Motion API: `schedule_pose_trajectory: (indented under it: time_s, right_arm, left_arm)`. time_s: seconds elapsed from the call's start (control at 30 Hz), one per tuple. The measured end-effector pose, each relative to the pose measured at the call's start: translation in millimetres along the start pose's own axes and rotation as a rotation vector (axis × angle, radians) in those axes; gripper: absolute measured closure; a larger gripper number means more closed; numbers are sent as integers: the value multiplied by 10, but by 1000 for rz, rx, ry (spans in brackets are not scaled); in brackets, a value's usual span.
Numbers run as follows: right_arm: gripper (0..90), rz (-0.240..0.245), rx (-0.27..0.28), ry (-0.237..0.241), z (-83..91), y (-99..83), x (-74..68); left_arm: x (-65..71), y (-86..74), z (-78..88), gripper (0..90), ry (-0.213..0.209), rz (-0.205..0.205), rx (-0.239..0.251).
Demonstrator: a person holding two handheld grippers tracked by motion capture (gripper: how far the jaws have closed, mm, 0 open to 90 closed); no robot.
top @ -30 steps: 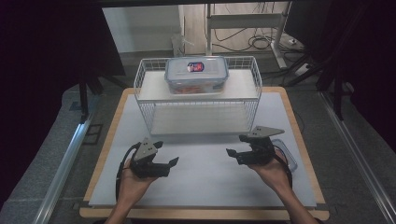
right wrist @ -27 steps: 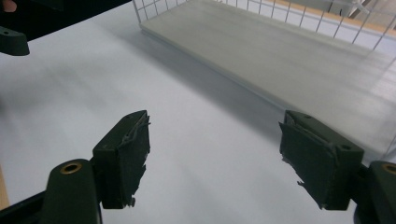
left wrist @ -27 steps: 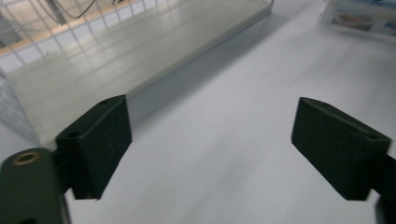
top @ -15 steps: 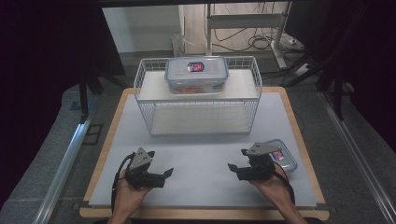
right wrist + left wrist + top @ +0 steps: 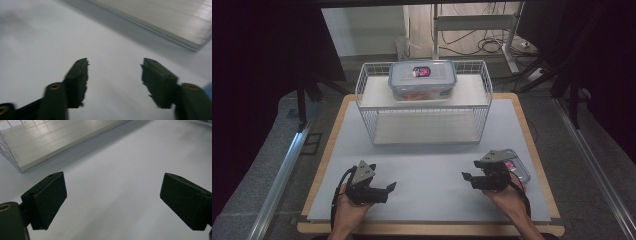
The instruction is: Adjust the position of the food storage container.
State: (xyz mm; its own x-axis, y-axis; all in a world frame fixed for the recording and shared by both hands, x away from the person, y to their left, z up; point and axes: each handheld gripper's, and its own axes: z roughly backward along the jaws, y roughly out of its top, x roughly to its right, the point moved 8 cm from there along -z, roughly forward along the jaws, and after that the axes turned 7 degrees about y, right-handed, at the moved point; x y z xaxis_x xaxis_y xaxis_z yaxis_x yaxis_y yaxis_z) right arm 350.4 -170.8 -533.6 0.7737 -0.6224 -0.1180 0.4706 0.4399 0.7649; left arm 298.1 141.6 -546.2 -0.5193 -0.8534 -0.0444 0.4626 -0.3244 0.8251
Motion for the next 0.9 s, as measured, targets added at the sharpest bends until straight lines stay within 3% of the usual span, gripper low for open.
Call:
schedule_pose_trajectory:
  time_s: [0.23, 0.4, 0.7, 0.9]
  right_arm:
    - [728, 5, 12, -61, 211, 18, 234]
    - [892, -33, 26, -127, 387, -24, 534]
    - [895, -177, 36, -297, 740, -240, 1152]
    - [895, -257, -4, -337, 872, -459, 1353]
  left_arm:
    - [-19, -3, -2, 66, -9, 17, 13]
    - [-25, -6, -3, 66, -13, 23, 13]
    - [-31, -27, -24, 67, -13, 19, 0]
    - [-32, -36, -37, 67, -5, 14, -8]
